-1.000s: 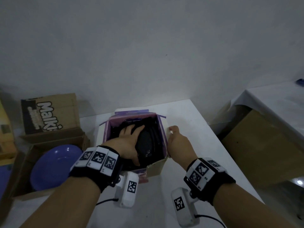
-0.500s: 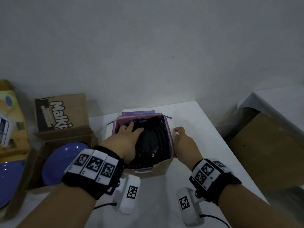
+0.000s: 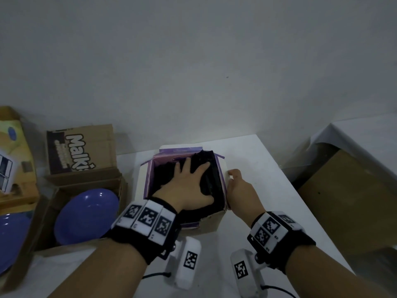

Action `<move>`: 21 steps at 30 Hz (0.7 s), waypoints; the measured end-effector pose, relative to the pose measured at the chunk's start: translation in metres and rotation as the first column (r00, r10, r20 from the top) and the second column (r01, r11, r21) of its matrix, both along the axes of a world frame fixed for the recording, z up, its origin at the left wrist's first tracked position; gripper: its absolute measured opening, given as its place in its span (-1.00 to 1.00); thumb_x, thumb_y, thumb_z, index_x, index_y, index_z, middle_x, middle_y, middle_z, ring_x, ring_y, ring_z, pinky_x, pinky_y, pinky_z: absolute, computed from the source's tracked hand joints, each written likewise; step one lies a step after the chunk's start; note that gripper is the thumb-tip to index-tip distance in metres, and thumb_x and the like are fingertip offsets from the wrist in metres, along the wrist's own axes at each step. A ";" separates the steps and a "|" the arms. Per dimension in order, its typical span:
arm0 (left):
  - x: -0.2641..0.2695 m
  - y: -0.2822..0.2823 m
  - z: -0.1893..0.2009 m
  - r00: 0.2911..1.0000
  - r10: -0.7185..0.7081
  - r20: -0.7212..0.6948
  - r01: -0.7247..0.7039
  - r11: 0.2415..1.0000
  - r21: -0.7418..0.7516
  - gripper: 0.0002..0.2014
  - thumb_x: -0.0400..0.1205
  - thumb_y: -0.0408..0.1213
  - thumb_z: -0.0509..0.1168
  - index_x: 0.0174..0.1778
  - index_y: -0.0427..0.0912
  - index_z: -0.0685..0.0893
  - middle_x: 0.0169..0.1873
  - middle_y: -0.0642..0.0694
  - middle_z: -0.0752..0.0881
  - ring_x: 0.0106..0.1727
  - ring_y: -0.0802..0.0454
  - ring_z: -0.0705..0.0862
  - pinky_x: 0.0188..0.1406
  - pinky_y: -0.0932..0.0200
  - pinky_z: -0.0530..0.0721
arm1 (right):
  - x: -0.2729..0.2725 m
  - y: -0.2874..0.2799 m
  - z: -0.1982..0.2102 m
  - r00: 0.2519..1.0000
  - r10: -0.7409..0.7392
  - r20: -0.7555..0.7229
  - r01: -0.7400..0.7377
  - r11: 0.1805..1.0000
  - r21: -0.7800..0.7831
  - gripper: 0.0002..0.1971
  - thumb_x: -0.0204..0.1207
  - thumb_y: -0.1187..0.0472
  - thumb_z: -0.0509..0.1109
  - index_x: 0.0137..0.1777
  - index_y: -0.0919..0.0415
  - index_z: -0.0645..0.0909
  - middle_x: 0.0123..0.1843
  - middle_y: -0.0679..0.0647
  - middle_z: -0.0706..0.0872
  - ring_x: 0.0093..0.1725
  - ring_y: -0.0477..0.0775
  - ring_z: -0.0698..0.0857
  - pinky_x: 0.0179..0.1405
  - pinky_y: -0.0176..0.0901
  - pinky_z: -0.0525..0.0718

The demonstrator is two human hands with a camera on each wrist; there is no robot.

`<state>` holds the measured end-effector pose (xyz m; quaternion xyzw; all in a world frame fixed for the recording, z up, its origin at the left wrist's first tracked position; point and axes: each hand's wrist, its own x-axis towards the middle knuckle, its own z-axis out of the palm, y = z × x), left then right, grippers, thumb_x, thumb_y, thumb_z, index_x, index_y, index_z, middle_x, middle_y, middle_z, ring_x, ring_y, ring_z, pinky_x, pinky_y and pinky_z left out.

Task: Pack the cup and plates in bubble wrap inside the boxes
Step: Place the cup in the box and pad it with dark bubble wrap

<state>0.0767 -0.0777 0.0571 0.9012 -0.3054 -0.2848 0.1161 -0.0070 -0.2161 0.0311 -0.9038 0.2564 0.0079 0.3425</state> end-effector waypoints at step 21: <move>-0.010 -0.021 -0.028 0.992 0.110 0.058 -0.110 0.994 0.006 -0.32 0.44 0.18 0.31 0.49 0.36 0.23 0.63 0.05 -0.15 0.59 -0.31 -0.43 0.25 -0.82 -0.10 | -0.001 -0.001 0.000 1.000 0.009 -0.002 -0.009 0.999 -0.047 -0.69 0.62 0.38 0.04 0.34 0.26 0.31 -0.25 0.20 0.65 -0.31 0.23 0.62 -0.34 -0.05 0.54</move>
